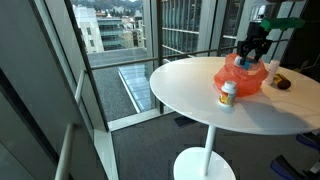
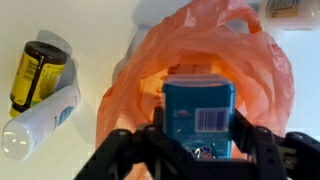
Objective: Place the blue box in the plastic bag
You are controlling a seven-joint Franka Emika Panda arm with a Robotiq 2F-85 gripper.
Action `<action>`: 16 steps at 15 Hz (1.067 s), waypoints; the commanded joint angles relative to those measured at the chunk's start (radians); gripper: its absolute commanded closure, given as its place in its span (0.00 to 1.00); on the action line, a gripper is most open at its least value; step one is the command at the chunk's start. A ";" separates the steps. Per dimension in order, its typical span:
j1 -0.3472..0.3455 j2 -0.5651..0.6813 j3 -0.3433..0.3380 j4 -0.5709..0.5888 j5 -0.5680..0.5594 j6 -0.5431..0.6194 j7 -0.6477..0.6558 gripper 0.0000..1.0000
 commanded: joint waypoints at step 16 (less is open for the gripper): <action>0.019 0.144 -0.038 0.056 -0.007 -0.013 0.019 0.03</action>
